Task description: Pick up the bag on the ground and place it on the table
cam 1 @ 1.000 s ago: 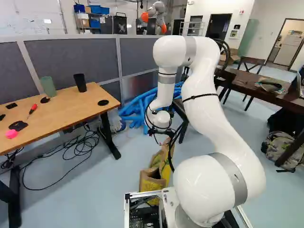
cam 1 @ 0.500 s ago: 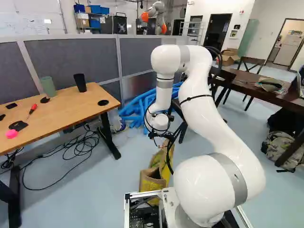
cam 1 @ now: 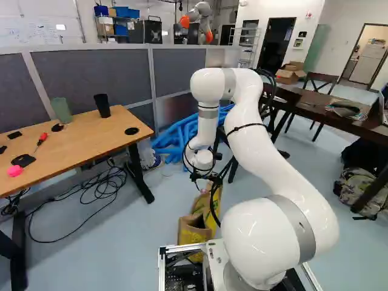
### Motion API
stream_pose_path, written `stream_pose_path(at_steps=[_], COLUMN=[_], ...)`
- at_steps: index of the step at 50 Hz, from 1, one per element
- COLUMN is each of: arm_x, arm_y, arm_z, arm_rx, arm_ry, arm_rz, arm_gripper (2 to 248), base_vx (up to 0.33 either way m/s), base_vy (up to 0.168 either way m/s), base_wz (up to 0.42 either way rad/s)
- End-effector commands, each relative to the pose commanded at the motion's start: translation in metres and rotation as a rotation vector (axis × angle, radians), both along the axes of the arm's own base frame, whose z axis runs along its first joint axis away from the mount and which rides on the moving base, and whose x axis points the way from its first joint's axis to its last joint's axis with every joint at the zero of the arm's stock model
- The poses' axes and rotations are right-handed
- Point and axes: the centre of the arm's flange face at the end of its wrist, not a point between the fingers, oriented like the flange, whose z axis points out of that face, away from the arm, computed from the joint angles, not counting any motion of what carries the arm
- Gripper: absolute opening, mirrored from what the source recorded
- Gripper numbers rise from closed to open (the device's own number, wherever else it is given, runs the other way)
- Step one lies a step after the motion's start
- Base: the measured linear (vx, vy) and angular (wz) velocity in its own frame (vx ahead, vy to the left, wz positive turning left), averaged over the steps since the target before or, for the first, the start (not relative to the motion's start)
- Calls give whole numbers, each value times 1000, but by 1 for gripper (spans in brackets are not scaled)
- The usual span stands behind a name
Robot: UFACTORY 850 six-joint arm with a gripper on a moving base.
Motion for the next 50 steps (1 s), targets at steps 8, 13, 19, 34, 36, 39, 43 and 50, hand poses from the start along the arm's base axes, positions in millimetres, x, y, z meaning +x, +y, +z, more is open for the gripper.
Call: stream_pose_path(at_steps=[8, 13, 19, 34, 36, 39, 43, 50], arm_x=[1, 2, 3, 5, 5, 5, 5, 5], arm_y=[0, -1, -1, -1, -2, -2, -2, -1], arm_z=[-12, -19, -28, -50, -53, -58, -64, -75], arm_rx=[17, 19, 18, 12, 11, 10, 10, 15], arm_ry=[-1, 1, 6, 18, 19, 21, 27, 49], arm_rz=[-82, -109, -126, -157, -161, -167, -174, -183], arm_gripper=[247, 247, 247, 247, 247, 247, 247, 247], base_vx=[0, 0, 0, 0, 0, 0, 0, 0], base_vy=[0, 0, 0, 0, 0, 0, 0, 0], base_wz=[0, 0, 0, 0, 0, 0, 0, 0])
